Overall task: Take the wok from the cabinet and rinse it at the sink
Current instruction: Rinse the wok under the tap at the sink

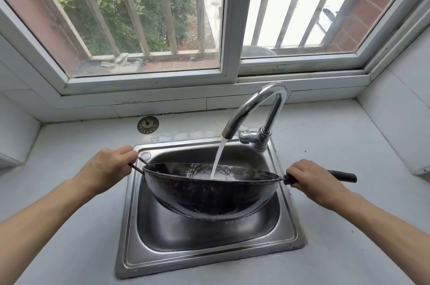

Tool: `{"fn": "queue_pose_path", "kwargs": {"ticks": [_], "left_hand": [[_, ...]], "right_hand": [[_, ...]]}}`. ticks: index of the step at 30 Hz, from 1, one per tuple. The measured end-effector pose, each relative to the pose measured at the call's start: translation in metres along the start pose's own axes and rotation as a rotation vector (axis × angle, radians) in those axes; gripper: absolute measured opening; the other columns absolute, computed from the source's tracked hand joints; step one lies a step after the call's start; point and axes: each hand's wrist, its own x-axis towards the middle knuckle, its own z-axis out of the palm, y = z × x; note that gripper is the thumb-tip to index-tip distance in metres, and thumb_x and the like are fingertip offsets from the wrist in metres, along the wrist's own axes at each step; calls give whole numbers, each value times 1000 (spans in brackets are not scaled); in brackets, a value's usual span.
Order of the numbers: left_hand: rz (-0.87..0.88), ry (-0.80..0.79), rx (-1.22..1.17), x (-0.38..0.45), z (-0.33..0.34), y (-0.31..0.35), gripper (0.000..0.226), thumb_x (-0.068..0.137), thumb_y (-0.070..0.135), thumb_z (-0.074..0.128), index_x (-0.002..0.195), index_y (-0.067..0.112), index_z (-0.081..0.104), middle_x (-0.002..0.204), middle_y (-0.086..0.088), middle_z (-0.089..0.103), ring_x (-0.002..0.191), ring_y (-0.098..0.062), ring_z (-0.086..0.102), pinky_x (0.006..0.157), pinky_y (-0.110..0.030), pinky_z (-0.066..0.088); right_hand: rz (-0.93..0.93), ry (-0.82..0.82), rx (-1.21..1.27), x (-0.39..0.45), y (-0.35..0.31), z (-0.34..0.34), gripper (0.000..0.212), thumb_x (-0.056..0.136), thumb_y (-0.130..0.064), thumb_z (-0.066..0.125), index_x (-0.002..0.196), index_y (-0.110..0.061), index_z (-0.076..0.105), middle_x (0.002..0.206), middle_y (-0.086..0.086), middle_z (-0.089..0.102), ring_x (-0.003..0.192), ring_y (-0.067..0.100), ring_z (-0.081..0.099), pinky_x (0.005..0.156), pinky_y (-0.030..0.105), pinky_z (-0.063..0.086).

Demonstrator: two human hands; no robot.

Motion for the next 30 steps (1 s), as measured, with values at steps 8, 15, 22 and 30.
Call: {"fn": "queue_pose_path", "kwargs": {"ticks": [8,15,22,30], "left_hand": [[-33,44,97,-26,-14,10,11,73,12,36,69,12,47,66,-5,51,42,-32,39,35,-30,35],[-67,109,188,-51,-22,9,20,78,7,33,69,11,49,69,-3,56,46,-30,45,36,-29,37],[-124,157,291,-71,-38,-5,18,79,2,38,70,11,50,69,-5,56,49,-31,49,40,-34,37],[-90,197,329,-89,-63,-20,20,85,4,39,72,10,52,75,-4,61,55,-31,55,45,-38,40]], "right_hand": [[-6,33,-14,-5,-10,-1,26,74,-10,77,87,-17,55,89,-3,58,78,21,52,66,33,49],[-10,69,-17,2,-27,3,22,75,-8,74,86,-15,56,87,0,58,79,22,52,66,33,48],[-20,140,26,22,-50,9,30,65,0,73,86,-14,57,87,2,59,79,23,52,66,32,46],[-28,174,70,48,-72,21,27,64,1,71,83,-12,57,84,4,58,76,25,53,66,37,49]]}}
